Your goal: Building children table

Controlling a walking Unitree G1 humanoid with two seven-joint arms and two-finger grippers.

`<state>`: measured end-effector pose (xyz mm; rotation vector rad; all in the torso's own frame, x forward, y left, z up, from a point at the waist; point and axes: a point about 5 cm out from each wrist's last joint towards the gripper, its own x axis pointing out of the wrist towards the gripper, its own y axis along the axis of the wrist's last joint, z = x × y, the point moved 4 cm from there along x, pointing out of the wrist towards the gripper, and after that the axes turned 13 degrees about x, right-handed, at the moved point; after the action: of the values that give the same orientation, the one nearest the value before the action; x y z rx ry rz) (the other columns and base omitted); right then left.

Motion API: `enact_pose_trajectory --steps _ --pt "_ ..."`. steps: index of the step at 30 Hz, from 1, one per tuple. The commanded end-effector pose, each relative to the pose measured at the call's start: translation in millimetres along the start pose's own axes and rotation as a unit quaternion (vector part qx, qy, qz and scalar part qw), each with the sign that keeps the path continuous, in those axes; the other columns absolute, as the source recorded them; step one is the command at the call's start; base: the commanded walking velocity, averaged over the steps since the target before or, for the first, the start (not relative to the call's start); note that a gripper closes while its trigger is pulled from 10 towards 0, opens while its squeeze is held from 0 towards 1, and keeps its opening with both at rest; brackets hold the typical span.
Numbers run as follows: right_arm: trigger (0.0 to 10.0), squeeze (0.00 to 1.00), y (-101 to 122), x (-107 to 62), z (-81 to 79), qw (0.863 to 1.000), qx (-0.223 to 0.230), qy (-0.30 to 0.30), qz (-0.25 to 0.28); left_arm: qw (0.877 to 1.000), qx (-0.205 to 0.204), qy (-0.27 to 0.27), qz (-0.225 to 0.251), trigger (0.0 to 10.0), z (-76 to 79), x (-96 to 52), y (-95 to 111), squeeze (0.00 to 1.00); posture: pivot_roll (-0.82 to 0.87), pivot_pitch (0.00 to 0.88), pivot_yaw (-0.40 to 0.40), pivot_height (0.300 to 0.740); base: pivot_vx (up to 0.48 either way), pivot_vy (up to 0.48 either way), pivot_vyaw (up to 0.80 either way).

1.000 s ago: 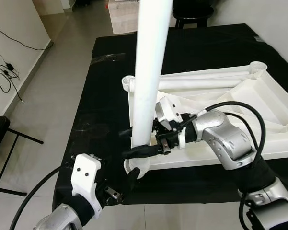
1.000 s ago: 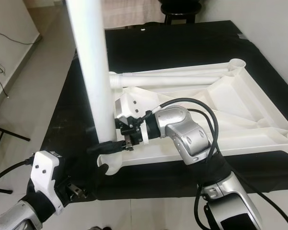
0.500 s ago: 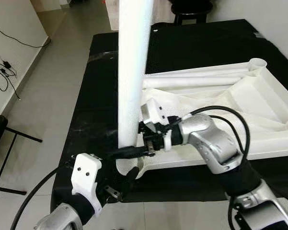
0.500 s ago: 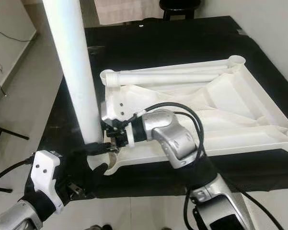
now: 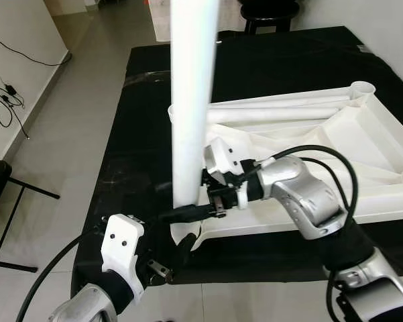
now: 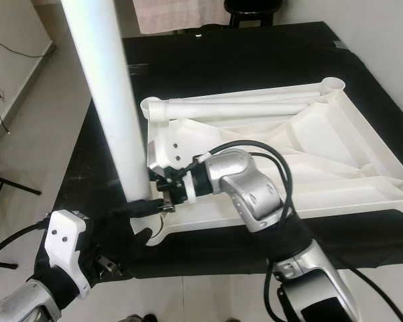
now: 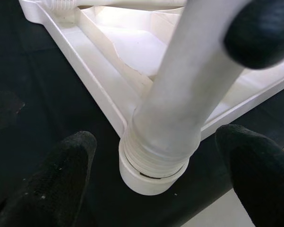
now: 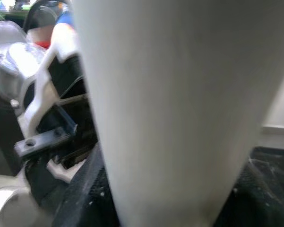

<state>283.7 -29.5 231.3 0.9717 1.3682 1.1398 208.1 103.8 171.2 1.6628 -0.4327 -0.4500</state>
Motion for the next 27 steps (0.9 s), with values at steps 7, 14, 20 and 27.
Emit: enact_pose_trajectory --steps 7,14,20,27 --pt "10.0 0.0 -13 3.7 -8.9 0.998 0.014 0.044 -0.051 1.0 0.0 -0.001 -0.001 10.0 1.6 0.4 -1 0.0 0.04 0.222 0.051 0.74 0.0 0.0 0.0" --pt "10.0 0.0 -16 6.5 -11.2 0.996 0.014 0.056 -0.07 1.0 -0.001 -0.001 0.0 10.0 1.6 0.9 0 0.0 0.03 0.223 0.051 0.74 0.0 0.0 0.0" --pt "10.0 0.0 -19 13.0 -20.6 0.99 0.007 0.096 -0.103 1.0 -0.001 0.001 0.001 10.0 2.1 2.2 0 0.0 0.04 0.226 0.044 0.74 0.0 0.0 0.0" --pt "10.0 0.0 -15 25.4 -21.0 0.99 -0.001 0.098 -0.098 1.0 -0.002 0.001 0.002 10.0 2.6 2.7 0 0.0 0.03 0.229 0.038 0.74 0.0 0.0 0.0"
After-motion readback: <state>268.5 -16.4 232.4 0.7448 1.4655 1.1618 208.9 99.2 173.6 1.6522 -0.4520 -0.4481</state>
